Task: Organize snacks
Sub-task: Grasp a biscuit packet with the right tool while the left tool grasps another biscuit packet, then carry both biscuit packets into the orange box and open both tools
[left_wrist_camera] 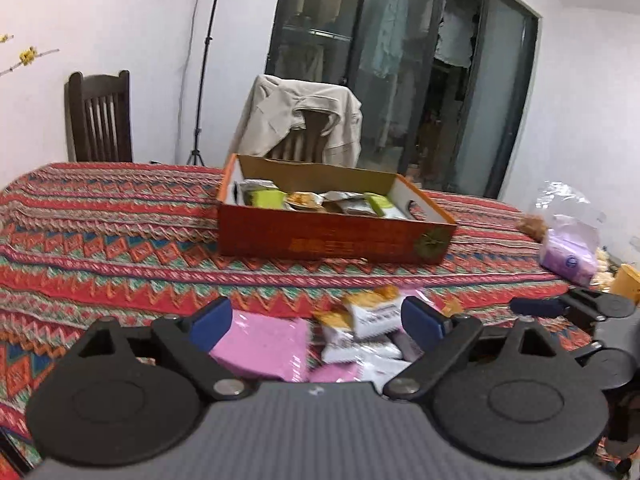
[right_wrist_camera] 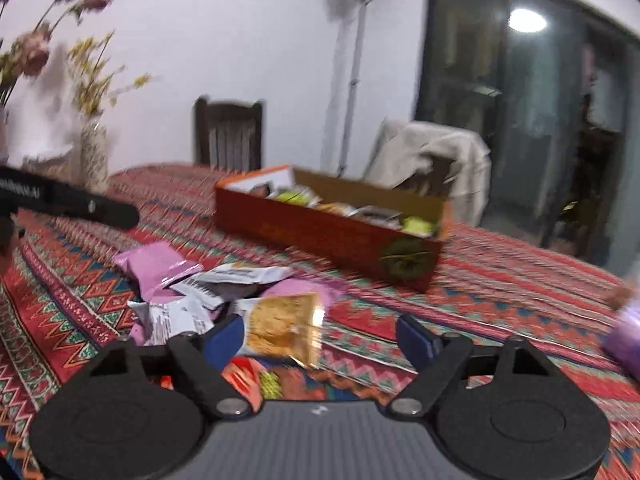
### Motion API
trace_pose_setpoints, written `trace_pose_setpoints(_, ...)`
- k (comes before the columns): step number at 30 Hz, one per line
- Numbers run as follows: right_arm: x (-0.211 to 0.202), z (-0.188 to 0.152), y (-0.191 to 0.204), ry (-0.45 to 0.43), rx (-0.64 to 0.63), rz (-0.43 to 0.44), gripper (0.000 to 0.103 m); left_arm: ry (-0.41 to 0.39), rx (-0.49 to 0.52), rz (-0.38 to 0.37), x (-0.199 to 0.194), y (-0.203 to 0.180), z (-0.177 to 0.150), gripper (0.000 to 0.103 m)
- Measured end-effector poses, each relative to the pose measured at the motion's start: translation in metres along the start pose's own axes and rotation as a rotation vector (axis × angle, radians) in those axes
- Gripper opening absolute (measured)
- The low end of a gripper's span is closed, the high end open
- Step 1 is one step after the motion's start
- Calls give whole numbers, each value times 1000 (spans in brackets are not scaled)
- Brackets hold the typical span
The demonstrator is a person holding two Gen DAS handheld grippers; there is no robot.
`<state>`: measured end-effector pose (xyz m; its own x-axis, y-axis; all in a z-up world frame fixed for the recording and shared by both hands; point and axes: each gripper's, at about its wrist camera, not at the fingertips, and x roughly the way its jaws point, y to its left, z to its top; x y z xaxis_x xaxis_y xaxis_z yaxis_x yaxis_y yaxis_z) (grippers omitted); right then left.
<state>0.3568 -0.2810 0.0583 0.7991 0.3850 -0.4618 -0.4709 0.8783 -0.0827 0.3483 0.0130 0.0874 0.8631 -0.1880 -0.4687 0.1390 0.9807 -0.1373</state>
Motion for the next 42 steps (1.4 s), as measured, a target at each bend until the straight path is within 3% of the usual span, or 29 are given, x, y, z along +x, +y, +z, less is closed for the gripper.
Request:
trace_pose_setpoints(5,52,15,16,111,-116,48,77,41,13,-32,33,-9,16,92)
trace_pose_setpoints(8,67,18,22,139,-181,53,61,94,44,-38,69,-28,17,92)
trace_pose_setpoints(10,69,19,16,140,-188,53,61,142,51,-21,95,-39,15,92)
trace_pose_setpoints(13,65,15,-3,122,-157,40,59,198,56,-33,119,-49,9,92)
trace_pose_setpoints(18,65,2,-43,107,-2,54,58,212,68,-10,141,-57,1,92)
trace_pose_setpoints(20,65,0,-50,106,19,52,58,227,58,-12,145,-55,1,85)
trace_pose_setpoints(24,68,-3,-57,118,35,29,59,238,110,-52,149,-57,-4,55)
trace_pose_setpoints(27,68,-3,-58,118,29,21,59,209,179,-45,144,-64,-9,50)
trace_pose_setpoints(33,70,-4,-60,124,36,24,59,187,205,-56,136,-67,-13,49)
trace_pose_setpoints(37,71,-5,-64,128,49,21,57,177,187,-74,130,-64,-10,49)
trace_pose_setpoints(42,72,-6,-78,137,132,86,54,181,89,-166,116,-51,3,49)
